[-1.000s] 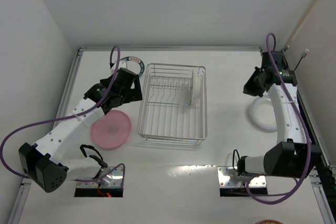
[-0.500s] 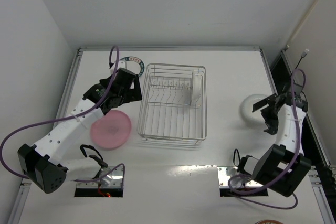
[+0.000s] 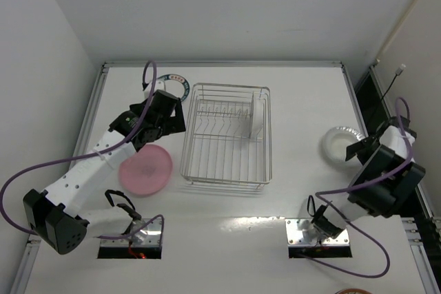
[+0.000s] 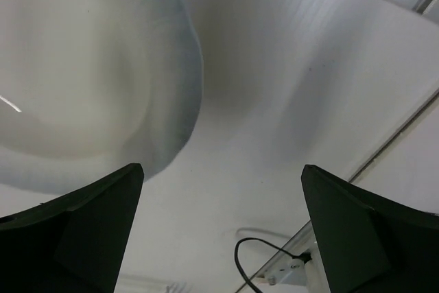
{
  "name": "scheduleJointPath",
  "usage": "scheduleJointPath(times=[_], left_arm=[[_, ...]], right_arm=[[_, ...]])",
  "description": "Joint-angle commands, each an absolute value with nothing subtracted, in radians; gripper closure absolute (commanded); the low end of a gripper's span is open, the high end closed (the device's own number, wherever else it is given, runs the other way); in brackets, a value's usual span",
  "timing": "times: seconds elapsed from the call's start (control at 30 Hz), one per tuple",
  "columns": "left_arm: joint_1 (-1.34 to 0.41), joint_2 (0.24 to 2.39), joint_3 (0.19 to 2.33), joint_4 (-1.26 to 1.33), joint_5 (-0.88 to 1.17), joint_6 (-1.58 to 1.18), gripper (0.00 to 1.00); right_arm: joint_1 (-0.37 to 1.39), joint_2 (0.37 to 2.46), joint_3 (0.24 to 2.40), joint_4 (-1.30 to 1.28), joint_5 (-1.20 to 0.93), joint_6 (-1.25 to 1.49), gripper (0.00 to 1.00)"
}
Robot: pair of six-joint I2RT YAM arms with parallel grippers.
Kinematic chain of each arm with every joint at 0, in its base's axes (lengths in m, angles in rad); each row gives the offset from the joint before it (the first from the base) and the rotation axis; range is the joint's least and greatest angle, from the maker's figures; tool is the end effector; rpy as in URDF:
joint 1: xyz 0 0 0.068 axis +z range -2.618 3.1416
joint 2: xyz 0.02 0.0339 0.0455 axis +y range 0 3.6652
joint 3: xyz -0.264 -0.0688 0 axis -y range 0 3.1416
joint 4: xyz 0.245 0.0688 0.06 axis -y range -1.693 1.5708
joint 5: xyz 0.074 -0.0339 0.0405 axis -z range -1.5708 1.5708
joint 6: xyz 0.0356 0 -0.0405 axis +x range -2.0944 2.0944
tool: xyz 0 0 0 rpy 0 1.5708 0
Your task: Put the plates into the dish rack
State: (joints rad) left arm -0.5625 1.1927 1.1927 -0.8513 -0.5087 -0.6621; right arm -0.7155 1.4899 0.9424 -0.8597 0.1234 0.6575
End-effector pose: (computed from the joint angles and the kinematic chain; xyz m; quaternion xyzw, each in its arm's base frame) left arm 0.2096 -0.1116 0.3398 -0.1336 0.9003 -0.0031 0.4142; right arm 0.1910 -0.1718 0.1925 0.6344 0.7662 -0.0638 0.0797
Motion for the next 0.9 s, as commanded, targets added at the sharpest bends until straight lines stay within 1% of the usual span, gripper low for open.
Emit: scheduleJointPath(times=[0.0, 0.03, 0.07, 0.13, 0.2, 0.27, 0.3, 0.37, 0.4, 0.43, 0.47, 0.53, 0.57, 0.63, 0.67, 0.7, 0.73, 0.83, 0.87], left_arm=[[-0.572, 1.177, 1.190, -0.830, -0.537, -0.650, 0.00], [-0.572, 1.189, 1.190, -0.830, -0.537, -0.650, 0.00], [-0.572, 1.189, 1.190, -0.830, -0.537, -0.641, 0.00], [-0.572, 1.215, 1.201, -0.839, -0.528, -0.641, 0.00], [-0.572, 1.226, 1.222, -0.839, -0.517, -0.641, 0.00], [-0.572, 1.235, 1.232, -0.848, -0.517, -0.641, 0.00], [-0.572, 1.235, 1.241, -0.857, -0.517, -0.641, 0.00], [-0.572, 1.247, 1.241, -0.867, -0.517, -0.632, 0.00], [-0.572, 1.258, 1.252, -0.867, -0.517, -0.632, 0.00], [-0.572, 1.258, 1.252, -0.867, -0.517, -0.632, 0.00], [-0.572, 1.267, 1.262, -0.867, -0.517, -0.632, 0.00], [-0.572, 1.278, 1.275, -0.876, -0.517, -0.632, 0.00], [-0.572, 1.291, 1.285, -0.876, -0.517, -0.632, 0.00], [-0.572, 1.305, 1.299, -0.876, -0.517, -0.632, 0.00], [-0.572, 1.319, 1.311, -0.876, -0.517, -0.632, 0.00], [-0.572, 1.319, 1.321, -0.876, -0.517, -0.632, 0.00], [-0.572, 1.328, 1.321, -0.876, -0.517, -0.623, 0.00], [-0.572, 1.339, 1.321, -0.876, -0.506, -0.623, 0.00], [-0.572, 1.339, 1.321, -0.876, -0.506, -0.623, 0.00]], right_arm=[[-0.736, 1.572, 1.014, -0.779, 0.125, 0.568, 0.01], [-0.736, 1.600, 1.014, -0.761, 0.097, 0.557, 0.01], [-0.745, 1.670, 1.037, -0.741, 0.068, 0.531, 0.02], [-0.746, 1.738, 1.087, -0.732, 0.020, 0.517, 0.06], [-0.746, 1.787, 1.107, -0.681, -0.043, 0.488, 0.09], [-0.746, 1.828, 1.118, -0.641, -0.087, 0.469, 0.09], [-0.746, 1.841, 1.127, -0.611, -0.125, 0.459, 0.11], [-0.746, 1.897, 1.156, -0.611, -0.126, 0.448, 0.12], [-0.755, 1.919, 1.167, -0.611, -0.150, 0.439, 0.16], [-0.755, 1.942, 1.186, -0.611, -0.166, 0.439, 0.20], [-0.767, 1.963, 1.195, -0.611, -0.179, 0.427, 0.32], [-0.767, 2.016, 1.216, -0.611, -0.209, 0.416, 0.50], [-0.776, 2.028, 1.216, -0.600, -0.219, 0.405, 0.65], [-0.776, 2.039, 1.216, -0.589, -0.219, 0.393, 0.78], [-0.776, 2.039, 1.216, -0.589, -0.230, 0.393, 0.90], [-0.776, 2.039, 1.216, -0.589, -0.239, 0.384, 0.96], [-0.776, 2.039, 1.216, -0.580, -0.239, 0.383, 1.00], [-0.776, 2.028, 1.207, -0.571, -0.262, 0.373, 1.00], [-0.767, 1.995, 1.207, -0.571, -0.262, 0.364, 1.00]])
